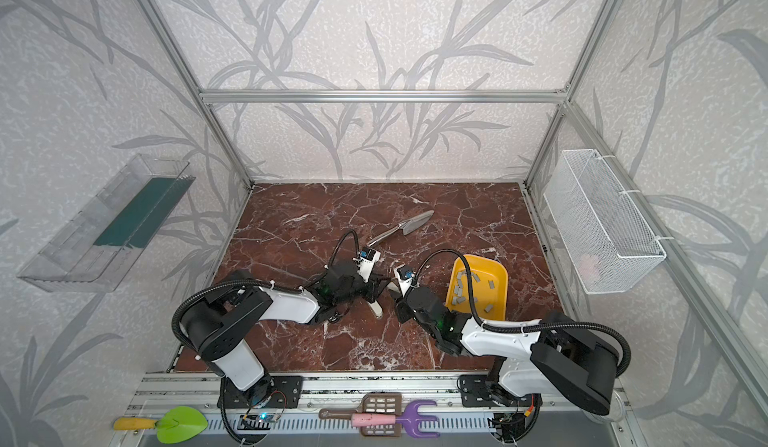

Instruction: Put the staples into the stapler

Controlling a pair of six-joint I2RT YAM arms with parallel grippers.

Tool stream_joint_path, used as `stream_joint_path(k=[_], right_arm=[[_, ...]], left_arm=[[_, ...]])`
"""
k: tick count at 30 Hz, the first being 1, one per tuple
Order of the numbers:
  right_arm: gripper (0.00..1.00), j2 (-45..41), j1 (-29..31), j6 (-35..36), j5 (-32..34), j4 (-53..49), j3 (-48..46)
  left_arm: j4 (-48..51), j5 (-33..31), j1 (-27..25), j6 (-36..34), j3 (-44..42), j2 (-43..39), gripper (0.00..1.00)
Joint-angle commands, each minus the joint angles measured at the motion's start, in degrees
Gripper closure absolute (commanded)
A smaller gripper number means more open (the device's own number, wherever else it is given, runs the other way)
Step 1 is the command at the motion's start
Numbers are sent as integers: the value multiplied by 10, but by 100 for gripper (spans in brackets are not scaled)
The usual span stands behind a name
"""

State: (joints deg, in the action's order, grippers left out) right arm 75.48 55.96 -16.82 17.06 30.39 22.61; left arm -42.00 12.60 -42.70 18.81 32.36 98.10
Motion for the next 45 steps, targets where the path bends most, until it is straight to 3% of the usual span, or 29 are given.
stream_joint_path(k=[1, 22, 27, 29, 31, 38, 45], right_arm=[[59, 28, -5, 7, 14, -10, 26], [74, 117, -3, -29, 4, 11, 0], [65, 84, 0, -17, 10, 0, -4], [56, 64, 0, -13, 13, -14, 1], [55, 45, 0, -11, 16, -22, 4], [67, 7, 0, -8, 36, -47, 29], [78, 80, -3, -9, 53, -54, 72]], left_arm=[[-23, 10, -2, -11, -5, 9, 64], [-34, 15, -2, -12, -12, 22, 65], [-33, 13, -2, -14, -10, 25, 65], [-36, 14, -2, -13, -9, 27, 65], [-37, 14, -2, -13, -8, 30, 65], [-42, 17, -2, -13, -11, 34, 65], [-44, 18, -2, -12, -12, 35, 66]])
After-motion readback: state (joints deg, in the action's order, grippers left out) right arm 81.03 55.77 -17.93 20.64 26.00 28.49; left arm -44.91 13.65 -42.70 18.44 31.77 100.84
